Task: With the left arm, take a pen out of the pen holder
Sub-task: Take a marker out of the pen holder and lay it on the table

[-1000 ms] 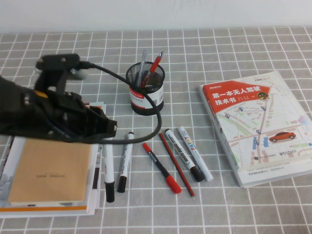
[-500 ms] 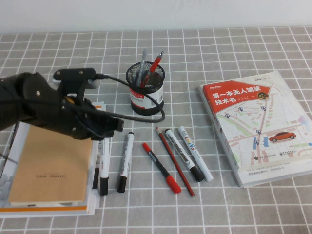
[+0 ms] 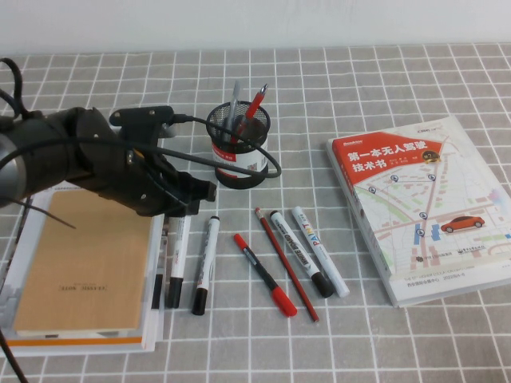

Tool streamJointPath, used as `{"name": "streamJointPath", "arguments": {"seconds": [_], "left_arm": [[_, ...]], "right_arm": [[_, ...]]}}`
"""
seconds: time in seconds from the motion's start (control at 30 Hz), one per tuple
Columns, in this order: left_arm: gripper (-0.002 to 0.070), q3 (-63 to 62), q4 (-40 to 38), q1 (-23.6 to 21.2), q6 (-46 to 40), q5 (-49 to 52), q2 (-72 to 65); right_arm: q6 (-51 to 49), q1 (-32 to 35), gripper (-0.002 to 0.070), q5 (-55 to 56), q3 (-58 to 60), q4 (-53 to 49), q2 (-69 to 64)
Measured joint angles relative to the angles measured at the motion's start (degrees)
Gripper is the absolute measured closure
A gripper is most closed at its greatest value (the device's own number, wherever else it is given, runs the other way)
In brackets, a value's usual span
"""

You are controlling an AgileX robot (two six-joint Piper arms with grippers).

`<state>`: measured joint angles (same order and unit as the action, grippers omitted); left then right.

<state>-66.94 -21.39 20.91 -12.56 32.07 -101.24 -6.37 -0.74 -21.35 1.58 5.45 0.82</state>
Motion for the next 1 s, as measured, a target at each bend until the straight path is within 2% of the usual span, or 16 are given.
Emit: {"name": "streamJointPath", "arguments": {"seconds": [0.1,0.27,0.37,0.5,0.6,0.73,0.8,0.87,1.0], "left_arm": [[0.0491,-0.14,-0.10,0.00,0.00,-0.15,-0.08],[0.0295,-0.19,-0.29,0.00,0.21,-0.25,-0.08],[0.0253,-0.19,-0.43,0.00,0.21,-0.46,-0.08],[0.0242,-0.19,-0.43,0.00,0.21,-0.46,0.34],[0.0291,-0.19,0.21,0.00,0.21,-0.72,2.88],[0.0523,-0.04,1.16,-0.55,0.34,-1.92,10.15],[0.0611,0.79,1.16,-1.66,0.34,-3.18,14.22],[0.0648,2.61,1.16,-3.14,0.22,-4.09,18.88],[0.0669,9.13,1.06,-5.14,-2.46,-5.31,27.26]], "right_arm": [[0.00,0.00,0.0689,0.00,0.00,0.00,0.00],[0.00,0.00,0.0689,0.00,0.00,0.00,0.00],[0.00,0.00,0.0689,0.00,0.00,0.00,0.00],[0.00,0.00,0.0689,0.00,0.00,0.00,0.00],[0.00,0.00,0.0689,0.00,0.00,0.00,0.00],[0.00,0.00,0.0689,0.00,0.00,0.00,0.00],[0.00,0.00,0.0689,0.00,0.00,0.00,0.00],[0.00,0.00,0.0689,0.00,0.00,0.00,0.00],[0.00,0.00,0.0689,0.00,0.00,0.00,0.00]]}}
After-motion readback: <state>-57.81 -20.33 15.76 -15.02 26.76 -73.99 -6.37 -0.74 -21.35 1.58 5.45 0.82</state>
